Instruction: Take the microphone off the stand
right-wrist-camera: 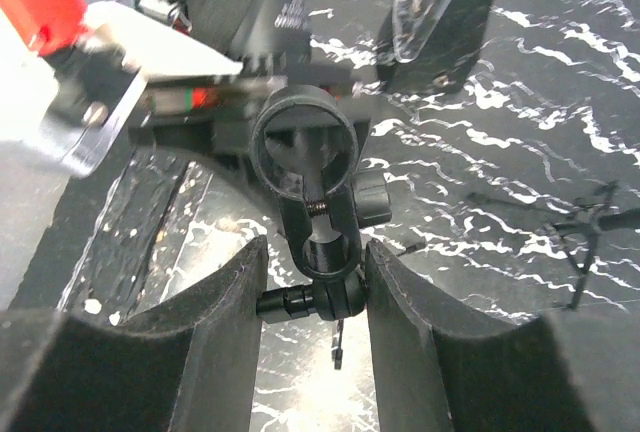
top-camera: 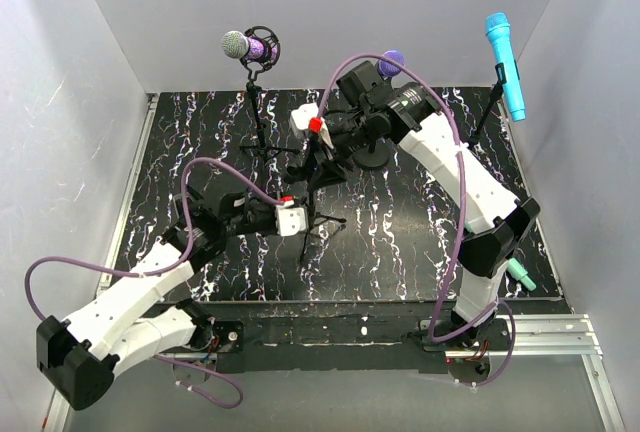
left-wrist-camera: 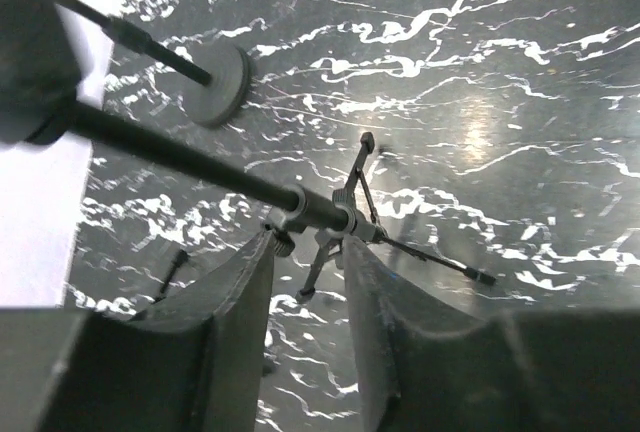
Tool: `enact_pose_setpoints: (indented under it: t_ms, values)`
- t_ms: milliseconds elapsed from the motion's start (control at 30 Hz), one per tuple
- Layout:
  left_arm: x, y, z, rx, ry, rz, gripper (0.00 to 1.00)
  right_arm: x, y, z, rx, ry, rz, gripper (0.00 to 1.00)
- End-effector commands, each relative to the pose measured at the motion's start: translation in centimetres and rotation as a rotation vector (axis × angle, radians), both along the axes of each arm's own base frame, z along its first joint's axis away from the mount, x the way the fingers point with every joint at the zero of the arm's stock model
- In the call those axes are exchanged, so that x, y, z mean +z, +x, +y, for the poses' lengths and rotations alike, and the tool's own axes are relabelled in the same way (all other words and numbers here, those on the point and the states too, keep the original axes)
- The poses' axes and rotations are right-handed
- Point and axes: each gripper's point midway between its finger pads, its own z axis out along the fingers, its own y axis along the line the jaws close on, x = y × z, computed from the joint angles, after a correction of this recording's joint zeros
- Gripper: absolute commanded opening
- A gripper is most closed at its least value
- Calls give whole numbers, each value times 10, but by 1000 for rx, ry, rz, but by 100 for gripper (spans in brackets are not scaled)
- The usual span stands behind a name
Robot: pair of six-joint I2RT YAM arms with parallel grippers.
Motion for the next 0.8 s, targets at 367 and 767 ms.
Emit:
enact_pose_setpoints:
  t_ms: [367,767]
  values:
    - [-21,-20,0,-20,41,221,49,-16,-37,-52,285,-2,-396,1]
    - [-9,-4,-6,-39,99,225,66,-37,-46,-74,299,-7,-527,1]
